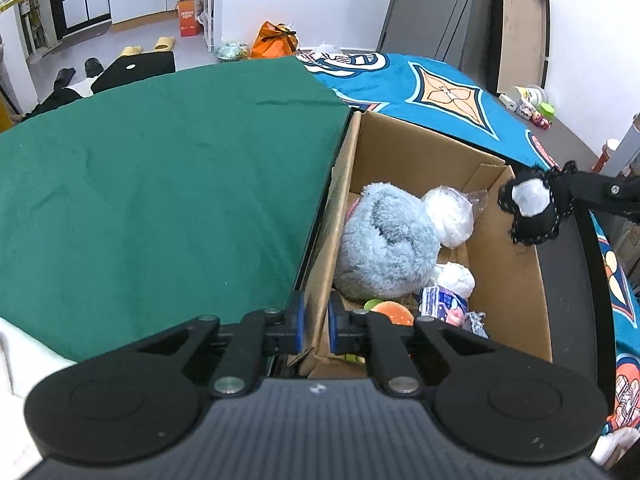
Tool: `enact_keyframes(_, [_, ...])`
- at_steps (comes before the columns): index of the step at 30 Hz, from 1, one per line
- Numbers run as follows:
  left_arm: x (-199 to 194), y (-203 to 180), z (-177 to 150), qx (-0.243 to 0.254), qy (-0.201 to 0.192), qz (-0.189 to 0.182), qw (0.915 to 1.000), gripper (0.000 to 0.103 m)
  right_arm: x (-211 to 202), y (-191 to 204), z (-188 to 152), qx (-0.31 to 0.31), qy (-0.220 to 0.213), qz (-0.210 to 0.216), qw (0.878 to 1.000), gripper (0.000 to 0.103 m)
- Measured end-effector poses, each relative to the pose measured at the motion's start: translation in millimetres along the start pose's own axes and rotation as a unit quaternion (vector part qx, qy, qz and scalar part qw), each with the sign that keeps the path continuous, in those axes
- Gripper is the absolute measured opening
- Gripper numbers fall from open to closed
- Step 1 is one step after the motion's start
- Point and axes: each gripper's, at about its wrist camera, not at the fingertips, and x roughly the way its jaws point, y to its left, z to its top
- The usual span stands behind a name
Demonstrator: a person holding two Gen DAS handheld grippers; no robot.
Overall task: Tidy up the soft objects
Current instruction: 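Carry the black-and-white plush with the right gripper into the box and release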
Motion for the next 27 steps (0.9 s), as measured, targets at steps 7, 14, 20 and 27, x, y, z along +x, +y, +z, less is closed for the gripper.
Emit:
enact_keyframes(7, [1,3,-1,0.002,-0.001,-0.010,0.9999,0.011,-3,-4,-6,0.033,0.005,-0.001,0.999,0.016])
enact_keyframes(14, [-3,3,2,0.017,0.004,-0.012,0.9998,0.011,-19,-16,-16,0.062,-0.001,-0.011,0.998,0.028])
enact_keyframes(20, [-24,-6,4,0.031,-0.013,-0.002,0.9995,0.014,-35,-26,-23,0.076,-0.001,-0.012,0.997,0.038])
enact_keyframes(27, [-50,-20,8,0.038,-0.019,-0.001,0.9991,0.022,-59,-38,-30,0.086,-0.004,-0.012,0.996,0.067])
